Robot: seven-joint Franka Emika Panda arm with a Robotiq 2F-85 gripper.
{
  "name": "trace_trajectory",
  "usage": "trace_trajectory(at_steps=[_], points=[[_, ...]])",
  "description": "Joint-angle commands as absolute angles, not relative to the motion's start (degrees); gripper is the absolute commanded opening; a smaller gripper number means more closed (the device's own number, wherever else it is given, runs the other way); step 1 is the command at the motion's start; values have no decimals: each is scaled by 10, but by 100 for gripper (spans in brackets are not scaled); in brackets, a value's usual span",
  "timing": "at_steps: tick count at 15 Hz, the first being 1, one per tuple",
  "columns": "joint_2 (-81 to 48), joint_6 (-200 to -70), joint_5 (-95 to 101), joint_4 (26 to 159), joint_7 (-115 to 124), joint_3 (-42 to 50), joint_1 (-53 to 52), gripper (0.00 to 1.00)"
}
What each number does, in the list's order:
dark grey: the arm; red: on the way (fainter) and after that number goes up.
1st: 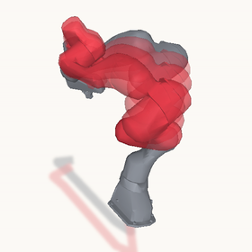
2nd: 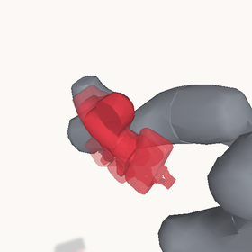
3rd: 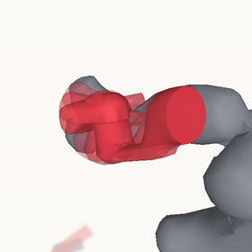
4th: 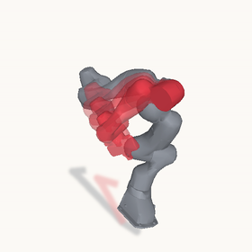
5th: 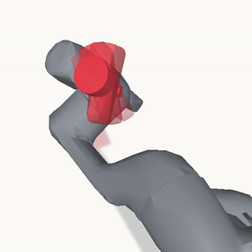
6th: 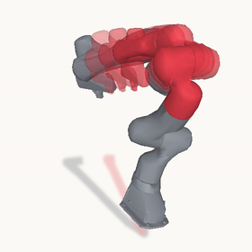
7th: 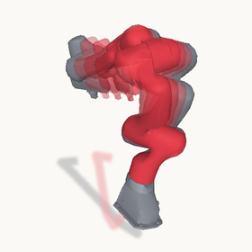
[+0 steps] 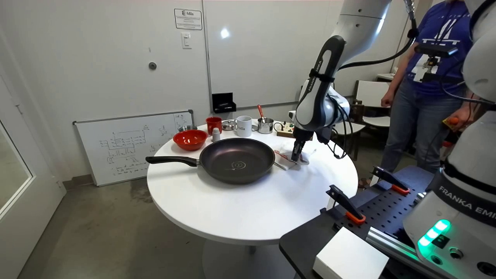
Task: Wipe the pan with the dish cloth
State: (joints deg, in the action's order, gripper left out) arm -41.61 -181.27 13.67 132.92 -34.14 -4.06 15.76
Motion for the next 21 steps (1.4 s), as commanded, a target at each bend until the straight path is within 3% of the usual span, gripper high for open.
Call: trace_trajectory(at_steps=[1,6,7,17,21], points=[[-450,-1855,155,1302,-307,-29,151,0],[-472,-1901,158,1275,-265,19,106,4],[-476,-1901,158,1269,-260,23,101,24],[-478,-1848,154,1220,-222,15,106,95],[-452,-1738,141,1194,-198,35,87,100]])
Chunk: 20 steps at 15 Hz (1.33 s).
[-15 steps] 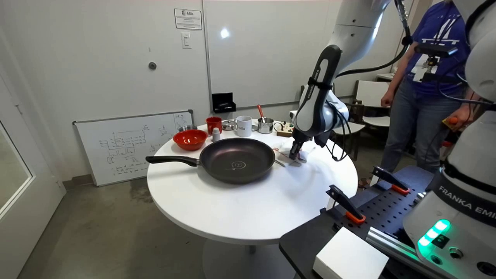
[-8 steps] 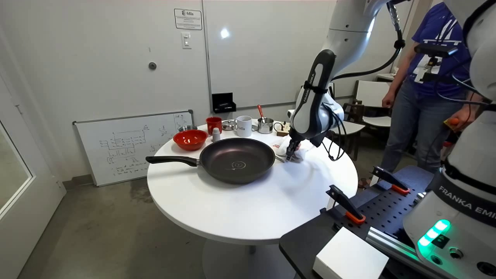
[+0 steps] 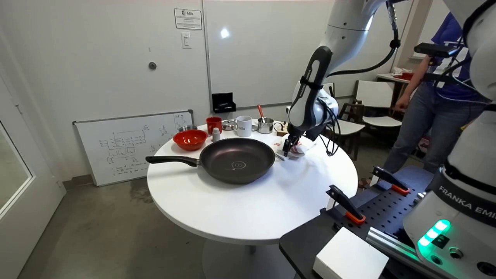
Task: Wipe the pan with the dish cloth
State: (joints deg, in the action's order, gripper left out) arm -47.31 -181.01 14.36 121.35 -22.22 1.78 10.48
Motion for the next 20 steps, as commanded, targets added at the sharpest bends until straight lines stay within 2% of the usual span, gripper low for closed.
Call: trace_trajectory(at_steps=[1,6,11,20], points=[[-448,-1727,144,1188,-198,36,88,100],[-461,-1717,144,1145,-205,26,101,100],[-506,-1685,119,1096,-138,65,72,100],[-596,-1741,79,1025,-61,71,71,100]])
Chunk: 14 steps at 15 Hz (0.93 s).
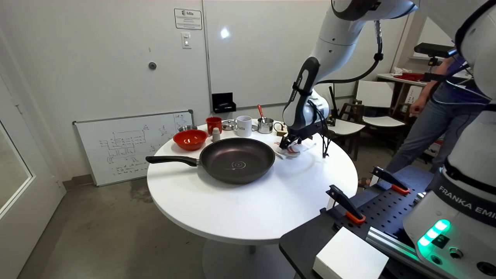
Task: Wipe the pan with the dish cloth
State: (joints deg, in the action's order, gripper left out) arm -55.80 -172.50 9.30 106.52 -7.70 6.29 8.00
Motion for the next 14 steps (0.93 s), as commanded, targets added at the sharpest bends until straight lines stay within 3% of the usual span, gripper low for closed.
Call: trace_trajectory(at_steps=[1,3,4,5,7,14], points=[[-605,-1740,79,1017,-59,72,70,100],[-614,-1723,81,1003,-65,67,75,100],[-618,-1715,81,998,-67,64,78,95],[-622,-1710,80,992,-69,61,81,72],[-625,-1701,83,986,-76,57,87,68],[-620,-1672,80,976,-83,36,103,16]])
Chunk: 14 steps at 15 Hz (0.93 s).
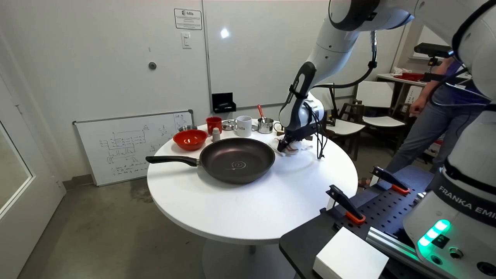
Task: Wipe the pan with the dish cloth
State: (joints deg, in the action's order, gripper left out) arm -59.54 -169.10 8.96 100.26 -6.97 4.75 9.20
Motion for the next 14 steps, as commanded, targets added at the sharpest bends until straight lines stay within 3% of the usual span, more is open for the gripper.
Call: trace_trajectory(at_steps=[1,2,14], points=[[-619,-1670,79,976,-84,32,106,9],[-617,-1667,78,976,-89,26,112,3],[-526,-1625,73,1036,-83,27,120,0]])
